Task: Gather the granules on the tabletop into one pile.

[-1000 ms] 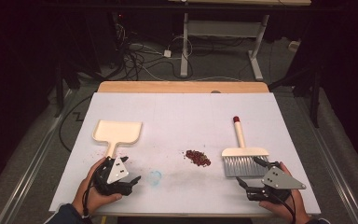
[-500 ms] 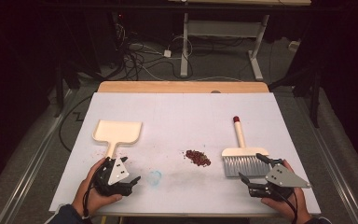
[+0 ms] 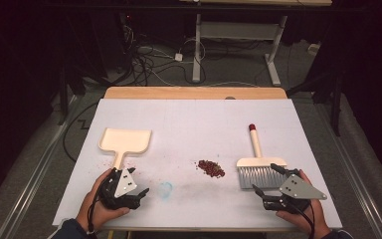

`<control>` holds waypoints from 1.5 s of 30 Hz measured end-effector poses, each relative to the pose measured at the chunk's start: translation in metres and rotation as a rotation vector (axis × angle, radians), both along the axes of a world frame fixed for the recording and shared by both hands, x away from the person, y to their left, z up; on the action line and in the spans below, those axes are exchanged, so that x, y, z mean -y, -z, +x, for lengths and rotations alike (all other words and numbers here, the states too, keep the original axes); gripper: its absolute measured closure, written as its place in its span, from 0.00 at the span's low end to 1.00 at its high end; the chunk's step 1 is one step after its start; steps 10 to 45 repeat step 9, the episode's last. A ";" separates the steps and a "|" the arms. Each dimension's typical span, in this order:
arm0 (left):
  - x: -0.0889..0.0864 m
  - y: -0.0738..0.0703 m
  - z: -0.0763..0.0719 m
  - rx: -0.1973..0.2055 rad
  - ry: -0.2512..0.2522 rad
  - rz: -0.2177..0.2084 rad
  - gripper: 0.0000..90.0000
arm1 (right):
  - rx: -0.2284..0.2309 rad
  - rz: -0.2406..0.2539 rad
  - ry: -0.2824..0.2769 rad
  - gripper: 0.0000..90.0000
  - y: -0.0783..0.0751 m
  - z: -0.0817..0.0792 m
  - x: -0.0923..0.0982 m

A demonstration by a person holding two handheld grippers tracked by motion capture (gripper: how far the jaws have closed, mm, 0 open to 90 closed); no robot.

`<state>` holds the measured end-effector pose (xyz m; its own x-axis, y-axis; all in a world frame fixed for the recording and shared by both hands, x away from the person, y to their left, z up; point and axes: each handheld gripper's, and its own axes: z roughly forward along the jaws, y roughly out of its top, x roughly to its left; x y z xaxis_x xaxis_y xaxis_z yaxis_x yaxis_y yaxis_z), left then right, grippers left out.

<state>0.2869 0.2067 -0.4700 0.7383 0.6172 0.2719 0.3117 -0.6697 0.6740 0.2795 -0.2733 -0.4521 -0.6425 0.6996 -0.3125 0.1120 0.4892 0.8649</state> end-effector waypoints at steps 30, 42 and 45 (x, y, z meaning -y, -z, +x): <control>-0.001 0.000 0.001 -0.001 -0.008 -0.002 0.23 | 0.004 0.000 0.011 0.19 0.001 0.002 0.000; -0.001 0.000 0.001 -0.001 -0.008 -0.002 0.23 | 0.004 0.000 0.011 0.19 0.001 0.002 0.000; -0.001 0.000 0.001 -0.001 -0.008 -0.002 0.23 | 0.004 0.000 0.011 0.19 0.001 0.002 0.000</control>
